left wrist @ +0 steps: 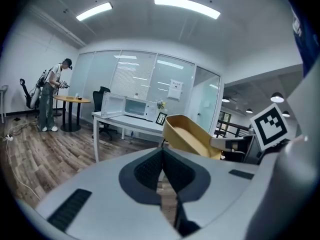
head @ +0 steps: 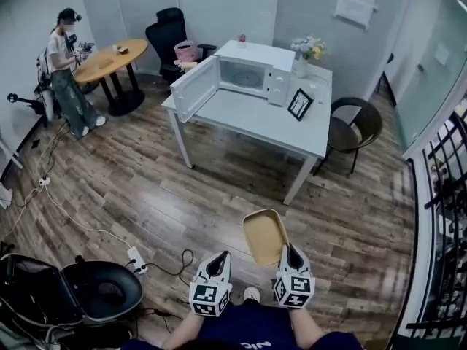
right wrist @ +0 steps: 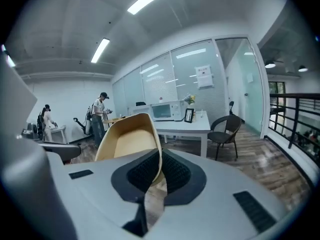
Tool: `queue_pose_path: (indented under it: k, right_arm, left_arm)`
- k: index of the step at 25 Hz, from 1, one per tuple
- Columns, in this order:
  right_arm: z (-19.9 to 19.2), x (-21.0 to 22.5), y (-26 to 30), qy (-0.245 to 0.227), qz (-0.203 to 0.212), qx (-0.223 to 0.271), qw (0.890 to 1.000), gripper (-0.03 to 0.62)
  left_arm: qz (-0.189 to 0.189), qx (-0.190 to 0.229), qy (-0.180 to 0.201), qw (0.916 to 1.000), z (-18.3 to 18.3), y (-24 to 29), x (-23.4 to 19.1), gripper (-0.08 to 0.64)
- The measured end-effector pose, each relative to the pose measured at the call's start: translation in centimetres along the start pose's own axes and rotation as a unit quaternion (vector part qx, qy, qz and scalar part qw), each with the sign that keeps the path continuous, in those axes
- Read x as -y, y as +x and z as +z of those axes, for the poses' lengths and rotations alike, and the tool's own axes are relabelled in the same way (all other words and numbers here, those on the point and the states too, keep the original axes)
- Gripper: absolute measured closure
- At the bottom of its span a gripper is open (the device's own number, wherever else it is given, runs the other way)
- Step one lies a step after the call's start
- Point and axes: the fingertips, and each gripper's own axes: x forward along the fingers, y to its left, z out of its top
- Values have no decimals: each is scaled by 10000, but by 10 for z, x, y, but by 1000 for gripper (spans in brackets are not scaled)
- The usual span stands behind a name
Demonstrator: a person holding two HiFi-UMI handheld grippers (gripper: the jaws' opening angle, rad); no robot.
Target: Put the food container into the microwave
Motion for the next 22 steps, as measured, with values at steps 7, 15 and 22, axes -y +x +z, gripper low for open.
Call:
queue_pose_path:
  k: [7, 15, 22]
  right_arm:
    - [-2, -17, -1, 136, 35, 59, 9999, 561]
    - [-5, -43, -3, -12, -103, 35, 9999, 561]
    - [-13, -63, -11, 52, -220, 74, 9997, 561]
  left_arm:
    - [-825, 124, -359, 9959, 4, 0, 1, 259]
    - [-1033, 276, -46, 9943, 13, -9, -19, 145]
    - [-1436, 175, 442, 9885, 9, -17, -21, 146]
